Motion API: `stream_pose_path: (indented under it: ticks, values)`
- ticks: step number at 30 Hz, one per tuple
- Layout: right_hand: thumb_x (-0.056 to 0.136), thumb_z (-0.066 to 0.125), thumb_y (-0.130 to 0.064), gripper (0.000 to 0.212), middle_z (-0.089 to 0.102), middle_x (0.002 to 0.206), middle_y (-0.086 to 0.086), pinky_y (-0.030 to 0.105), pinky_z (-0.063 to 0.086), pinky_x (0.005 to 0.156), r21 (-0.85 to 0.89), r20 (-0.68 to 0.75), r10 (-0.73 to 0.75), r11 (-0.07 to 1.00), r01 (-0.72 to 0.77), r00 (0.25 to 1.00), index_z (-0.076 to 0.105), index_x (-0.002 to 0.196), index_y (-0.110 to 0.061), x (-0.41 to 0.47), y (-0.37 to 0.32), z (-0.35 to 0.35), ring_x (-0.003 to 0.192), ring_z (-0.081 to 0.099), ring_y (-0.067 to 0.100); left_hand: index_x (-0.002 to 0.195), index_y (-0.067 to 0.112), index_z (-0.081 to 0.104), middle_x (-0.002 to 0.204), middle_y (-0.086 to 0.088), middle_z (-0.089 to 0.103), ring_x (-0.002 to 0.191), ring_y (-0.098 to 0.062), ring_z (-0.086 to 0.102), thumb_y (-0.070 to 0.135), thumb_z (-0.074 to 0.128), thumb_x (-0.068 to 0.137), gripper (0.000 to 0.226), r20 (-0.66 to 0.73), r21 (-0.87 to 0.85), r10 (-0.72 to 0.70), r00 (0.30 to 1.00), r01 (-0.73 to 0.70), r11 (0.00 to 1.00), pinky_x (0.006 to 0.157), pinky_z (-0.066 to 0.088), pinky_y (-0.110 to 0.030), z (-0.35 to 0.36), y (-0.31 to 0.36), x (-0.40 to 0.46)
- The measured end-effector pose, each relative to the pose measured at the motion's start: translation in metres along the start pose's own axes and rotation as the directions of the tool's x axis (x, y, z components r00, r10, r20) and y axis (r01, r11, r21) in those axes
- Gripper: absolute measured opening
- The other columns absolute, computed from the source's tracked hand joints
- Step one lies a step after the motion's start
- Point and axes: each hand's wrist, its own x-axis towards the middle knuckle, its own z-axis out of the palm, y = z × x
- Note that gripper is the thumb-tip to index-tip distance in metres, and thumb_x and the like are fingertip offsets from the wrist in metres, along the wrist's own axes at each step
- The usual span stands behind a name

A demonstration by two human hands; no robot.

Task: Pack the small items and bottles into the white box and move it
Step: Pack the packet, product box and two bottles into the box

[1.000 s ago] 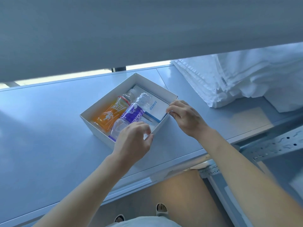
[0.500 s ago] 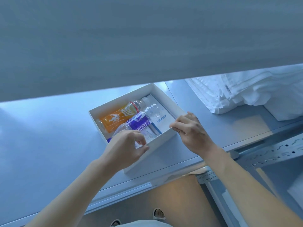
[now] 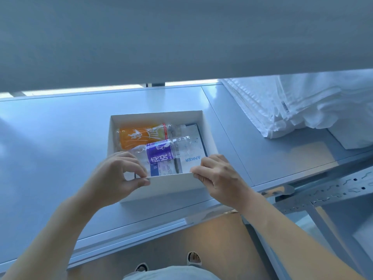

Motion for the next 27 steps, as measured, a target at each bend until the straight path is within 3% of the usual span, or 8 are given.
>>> stream_pose_path:
  ticks: [2,4,8,12,18,27]
  values:
    - [0.103,0.06,-0.016,0.013,0.055,0.08,0.0,0.036,0.046,0.086,0.0,0.005,0.012,1.0,-0.012,1.0,0.073,0.1,-0.013,-0.001,-0.002,0.002,0.078,0.053,0.022,0.074,0.033,0.076,0.083,0.023,0.072,0.087,-0.007,0.067,0.041,0.084,0.078,0.012,-0.082,0.032,-0.018,0.996,0.021,0.999,0.098,0.047,-0.034,0.001,0.001,-0.009]
    - [0.105,0.056,-0.02,0.018,0.058,0.081,-0.001,0.04,0.047,0.082,-0.023,0.02,0.028,0.999,-0.028,0.999,0.071,0.097,-0.014,-0.001,-0.003,0.002,0.077,0.054,0.023,0.075,0.033,0.074,0.083,0.023,0.071,0.084,-0.005,0.066,0.039,0.085,0.079,0.013,-0.133,0.083,-0.042,0.99,0.053,0.995,0.103,0.043,-0.034,0.006,0.005,-0.016]
    - [0.106,0.051,-0.026,0.026,0.06,0.08,-0.003,0.041,0.046,0.075,-0.055,0.046,0.05,0.997,-0.048,0.998,0.068,0.091,-0.014,0.0,-0.002,0.002,0.074,0.054,0.022,0.078,0.031,0.07,0.081,0.023,0.067,0.079,-0.01,0.062,0.034,0.083,0.083,0.014,-0.175,0.232,-0.102,0.979,0.142,0.962,0.089,0.047,-0.037,0.014,0.014,-0.025]
    - [0.104,0.053,-0.033,0.029,0.06,0.078,-0.004,0.04,0.044,0.072,-0.101,0.063,0.054,0.994,-0.048,0.997,0.066,0.086,-0.014,0.001,0.0,0.005,0.073,0.054,0.023,0.079,0.031,0.068,0.078,0.021,0.067,0.076,-0.01,0.063,0.045,0.064,0.088,0.017,-0.181,0.319,-0.088,0.979,0.143,0.937,0.082,0.046,-0.032,0.017,0.022,-0.028]
    - [0.102,0.061,-0.036,0.03,0.059,0.073,-0.006,0.032,0.034,0.068,-0.156,0.02,0.046,0.987,-0.042,0.999,0.061,0.079,-0.016,0.002,0.003,0.01,0.067,0.052,0.02,0.079,0.031,0.069,0.074,0.015,0.07,0.069,-0.012,0.064,0.071,0.031,0.094,0.058,-0.121,0.494,-0.14,0.983,0.182,0.85,0.077,0.041,-0.032,0.025,0.023,-0.025]
    - [0.097,0.068,-0.03,0.035,0.051,0.064,-0.005,0.035,0.036,0.061,-0.172,-0.024,0.016,0.985,-0.02,1.0,0.049,0.071,-0.018,0.004,0.003,0.015,0.06,0.047,0.022,0.066,0.023,0.059,0.063,0.009,0.065,0.06,-0.018,0.061,0.07,0.03,0.094,0.062,-0.183,0.522,-0.105,0.977,0.187,0.832,0.07,0.041,-0.034,0.03,0.022,-0.022]
